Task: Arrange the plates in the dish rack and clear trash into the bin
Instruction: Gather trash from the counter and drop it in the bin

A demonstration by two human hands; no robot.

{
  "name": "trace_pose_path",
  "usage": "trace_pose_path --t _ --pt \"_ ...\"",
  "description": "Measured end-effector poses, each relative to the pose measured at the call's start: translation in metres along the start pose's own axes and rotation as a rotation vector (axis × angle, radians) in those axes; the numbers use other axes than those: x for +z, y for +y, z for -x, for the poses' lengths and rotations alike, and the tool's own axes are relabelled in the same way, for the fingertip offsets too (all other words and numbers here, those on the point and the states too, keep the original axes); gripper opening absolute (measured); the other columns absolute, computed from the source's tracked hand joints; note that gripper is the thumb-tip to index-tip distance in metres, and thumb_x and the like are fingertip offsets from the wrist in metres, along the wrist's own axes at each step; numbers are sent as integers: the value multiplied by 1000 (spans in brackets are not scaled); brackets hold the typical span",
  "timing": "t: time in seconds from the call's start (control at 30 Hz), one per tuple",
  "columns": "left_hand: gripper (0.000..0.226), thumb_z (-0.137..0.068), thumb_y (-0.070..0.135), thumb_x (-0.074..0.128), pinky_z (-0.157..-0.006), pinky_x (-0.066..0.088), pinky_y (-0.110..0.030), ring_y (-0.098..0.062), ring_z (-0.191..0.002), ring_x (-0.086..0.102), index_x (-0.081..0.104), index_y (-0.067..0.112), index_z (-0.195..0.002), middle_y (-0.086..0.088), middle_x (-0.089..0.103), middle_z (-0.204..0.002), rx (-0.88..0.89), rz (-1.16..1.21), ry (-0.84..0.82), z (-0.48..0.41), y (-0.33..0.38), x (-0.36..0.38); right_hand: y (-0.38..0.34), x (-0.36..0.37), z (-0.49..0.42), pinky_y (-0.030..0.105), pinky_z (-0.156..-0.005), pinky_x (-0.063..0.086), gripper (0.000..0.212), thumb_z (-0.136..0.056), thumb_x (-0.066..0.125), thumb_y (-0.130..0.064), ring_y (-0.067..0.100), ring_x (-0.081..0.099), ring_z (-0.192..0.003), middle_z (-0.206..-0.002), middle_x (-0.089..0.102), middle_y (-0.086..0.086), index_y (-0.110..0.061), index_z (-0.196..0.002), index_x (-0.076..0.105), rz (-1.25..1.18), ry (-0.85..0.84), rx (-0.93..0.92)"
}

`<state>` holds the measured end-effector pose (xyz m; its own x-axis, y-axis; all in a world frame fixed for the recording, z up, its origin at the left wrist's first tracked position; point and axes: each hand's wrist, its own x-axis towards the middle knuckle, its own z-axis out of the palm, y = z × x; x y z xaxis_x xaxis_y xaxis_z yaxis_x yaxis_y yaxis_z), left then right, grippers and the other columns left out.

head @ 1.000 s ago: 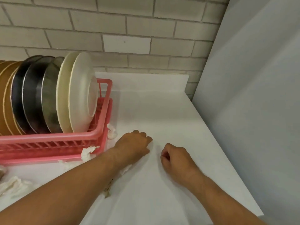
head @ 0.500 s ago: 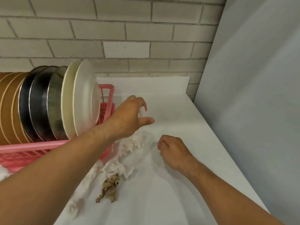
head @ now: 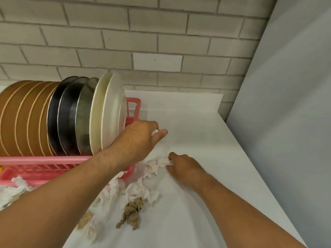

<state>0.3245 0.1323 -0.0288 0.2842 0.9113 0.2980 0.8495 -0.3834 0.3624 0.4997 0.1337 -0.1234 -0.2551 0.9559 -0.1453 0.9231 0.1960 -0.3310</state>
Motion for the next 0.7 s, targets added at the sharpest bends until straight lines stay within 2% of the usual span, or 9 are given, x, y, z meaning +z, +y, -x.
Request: trace_pose_path --t 0.1,0.2,0.27,0.33,0.4,0.47,0.5,0.6,0.7 --pt "54 -86 70 34 -50 33 -27 -10 -50 48 39 25 -56 6 47 -51 -43 -9 72 4 2 -5 11 1 6 31 -66 38 24 -92 37 -41 30 57 -89 -97 58 8 -18 -93 44 -26 47 69" --pt "59 -94 58 31 -51 34 -28 -14 -48 48 44 18 -53 1 46 -48 -80 65 84 6 6 -6 21 -2 17 30 -67 40 43 -94 31 -54 26 55 -83 -91 59 5 -16 -91 52 -94 134 155" --pt "52 -98 48 32 -56 39 -28 -15 -55 53 55 16 -64 1 55 -57 -84 55 39 10 9 -3 27 -3 26 29 -67 41 50 -94 28 -59 24 57 -82 -88 60 2 -17 -90 54 -154 178 179" --pt "36 -99 35 35 -65 42 -26 -19 -72 61 64 14 -96 -2 65 -78 -67 10 -53 15 10 2 29 -5 32 30 -66 43 42 -96 28 -53 24 57 -79 -87 59 2 -17 -90 49 -168 185 178" --pt "26 -99 19 41 -67 42 -23 -18 -81 62 57 17 -119 -2 67 -92 -62 -19 -154 19 7 9 27 -8 35 33 -71 49 29 -99 32 -40 24 59 -83 -97 60 6 -18 -111 46 -187 144 166" --pt "18 -98 15 44 -58 44 -25 -15 -68 58 59 20 -109 3 61 -78 -47 -117 -225 23 4 19 24 -12 39 35 -81 51 39 -98 34 -29 24 60 -91 -109 59 7 -29 -137 35 -230 108 143" --pt "13 -99 19 45 -55 44 -28 -15 -64 56 58 19 -102 4 56 -73 -21 -203 -241 26 5 26 22 -13 42 35 -83 51 43 -98 35 -25 24 60 -93 -111 58 6 -33 -140 34 -253 105 127" --pt "20 -100 31 39 -58 40 -33 -22 -75 59 53 17 -104 -1 58 -86 39 -439 -296 31 7 51 12 -15 47 32 -81 51 31 -96 35 -21 21 60 -89 -104 60 3 -28 -117 56 -296 166 93" --pt "19 -98 28 45 -61 37 -32 -25 -87 63 54 14 -107 -3 63 -99 -47 -516 -336 32 4 70 3 -15 51 31 -68 50 21 -95 35 -25 19 56 -77 -87 61 0 -18 -94 55 -300 220 100"
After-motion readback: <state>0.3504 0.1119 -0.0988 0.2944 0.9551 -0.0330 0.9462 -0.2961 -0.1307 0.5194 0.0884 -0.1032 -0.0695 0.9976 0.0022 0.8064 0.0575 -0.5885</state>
